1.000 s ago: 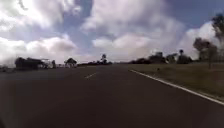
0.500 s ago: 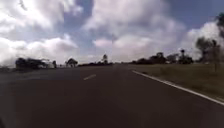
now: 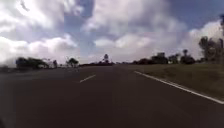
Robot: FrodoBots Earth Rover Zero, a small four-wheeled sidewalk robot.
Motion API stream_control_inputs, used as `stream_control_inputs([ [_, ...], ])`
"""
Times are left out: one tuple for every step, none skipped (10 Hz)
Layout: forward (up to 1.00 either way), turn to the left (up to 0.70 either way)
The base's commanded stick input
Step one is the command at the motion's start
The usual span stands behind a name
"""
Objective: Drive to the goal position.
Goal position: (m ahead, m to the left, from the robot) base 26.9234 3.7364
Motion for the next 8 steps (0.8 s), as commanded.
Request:
stream_control_inputs([
  [1.00, 0.00],
  [1.00, 0.00],
  [1.00, 0.00],
  [1.00, 0.00],
  [1.00, 0.00],
  [1.00, 0.00],
  [1.00, 0.00],
  [1.00, 0.00],
])
